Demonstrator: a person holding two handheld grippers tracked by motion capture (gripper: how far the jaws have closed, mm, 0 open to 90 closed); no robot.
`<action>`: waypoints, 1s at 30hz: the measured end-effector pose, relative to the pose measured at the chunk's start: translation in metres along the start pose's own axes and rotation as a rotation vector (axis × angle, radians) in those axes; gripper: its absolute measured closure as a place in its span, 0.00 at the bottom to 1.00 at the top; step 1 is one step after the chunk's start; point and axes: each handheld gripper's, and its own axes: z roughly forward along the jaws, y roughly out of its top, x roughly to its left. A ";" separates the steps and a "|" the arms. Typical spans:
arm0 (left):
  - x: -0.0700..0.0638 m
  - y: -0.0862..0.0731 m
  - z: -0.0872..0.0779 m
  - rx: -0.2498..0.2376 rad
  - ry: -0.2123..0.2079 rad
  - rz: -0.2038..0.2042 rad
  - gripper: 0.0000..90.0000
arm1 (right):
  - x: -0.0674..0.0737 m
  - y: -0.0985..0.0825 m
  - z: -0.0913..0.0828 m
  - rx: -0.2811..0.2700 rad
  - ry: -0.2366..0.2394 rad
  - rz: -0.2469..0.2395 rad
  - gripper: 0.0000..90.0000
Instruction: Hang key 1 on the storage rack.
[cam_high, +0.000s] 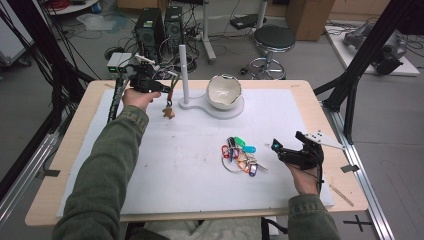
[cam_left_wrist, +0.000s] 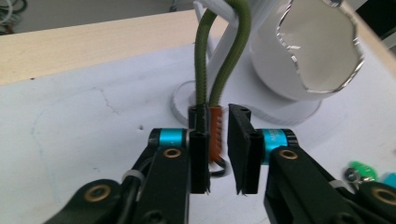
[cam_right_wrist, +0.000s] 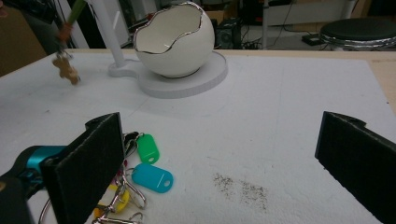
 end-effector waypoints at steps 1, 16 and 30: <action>0.001 0.000 -0.001 0.002 0.007 -0.005 0.76 | 0.000 0.000 0.000 -0.001 0.001 0.000 0.01; -0.008 -0.006 -0.017 -0.015 0.013 0.004 0.15 | 0.000 0.000 0.001 -0.005 -0.012 0.008 0.01; -0.005 -0.035 -0.038 -0.066 0.015 -0.047 0.02 | 0.001 0.000 0.001 -0.005 -0.022 -0.002 0.01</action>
